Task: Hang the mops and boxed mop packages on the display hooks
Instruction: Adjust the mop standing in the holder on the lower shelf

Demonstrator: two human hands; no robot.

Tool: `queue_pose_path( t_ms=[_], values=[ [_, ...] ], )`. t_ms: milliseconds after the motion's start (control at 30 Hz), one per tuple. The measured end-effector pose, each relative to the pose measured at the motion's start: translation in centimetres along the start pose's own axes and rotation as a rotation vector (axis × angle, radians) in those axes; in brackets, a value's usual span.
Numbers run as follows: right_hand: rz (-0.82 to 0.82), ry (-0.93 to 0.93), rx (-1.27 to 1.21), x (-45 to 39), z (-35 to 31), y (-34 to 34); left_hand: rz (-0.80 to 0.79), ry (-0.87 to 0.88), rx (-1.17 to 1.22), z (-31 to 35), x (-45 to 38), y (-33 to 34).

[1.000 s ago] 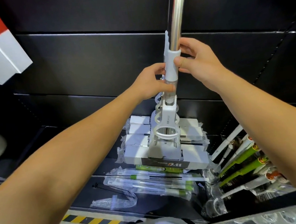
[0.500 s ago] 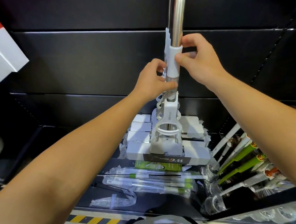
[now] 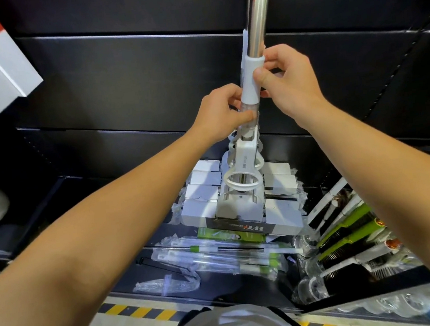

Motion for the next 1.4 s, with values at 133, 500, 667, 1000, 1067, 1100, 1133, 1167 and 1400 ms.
queue_pose_path(
  t_ms=[133,500,667,1000,1067,1100,1133,1167,1400],
  values=[
    [0.001,0.008,0.008,0.0,0.1,0.1,0.001,-0.018,-0.003,0.0,-0.3,0.1],
    [-0.088,0.074,-0.145,-0.2,1.0,0.4,-0.266,-0.052,0.163,-0.4,-1.3,0.6],
    [-0.090,0.102,-0.235,0.1,1.4,0.1,-0.271,-0.079,0.236,-0.4,-1.4,0.4],
    [-0.075,0.103,-0.264,0.8,1.5,-0.3,-0.271,-0.057,0.216,-0.3,-0.9,0.3],
    [-0.071,0.108,-0.266,0.8,1.5,-0.3,-0.266,-0.060,0.214,-0.2,-0.9,0.5],
    [-0.069,0.110,-0.267,0.8,1.5,-0.3,-0.264,-0.061,0.214,-0.1,-1.0,0.5],
    [-0.069,0.109,-0.269,0.7,1.5,-0.3,-0.260,-0.062,0.212,-0.2,-1.2,0.5],
    [-0.070,0.107,-0.273,0.7,1.5,-0.2,-0.254,-0.062,0.205,-0.2,-1.3,0.5],
    [-0.079,0.102,-0.277,0.3,1.8,0.1,-0.247,-0.060,0.183,-0.2,-2.0,0.5]
  ],
)
Point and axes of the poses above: each hand's wrist, its own x-axis away from the middle knuckle, its own y-axis out of the palm, z = x × y, the point moved 3 cm from there along -x, towards the middle knuckle, and after that the axes turned 15 degrees about -y, right-handed, at the moved point
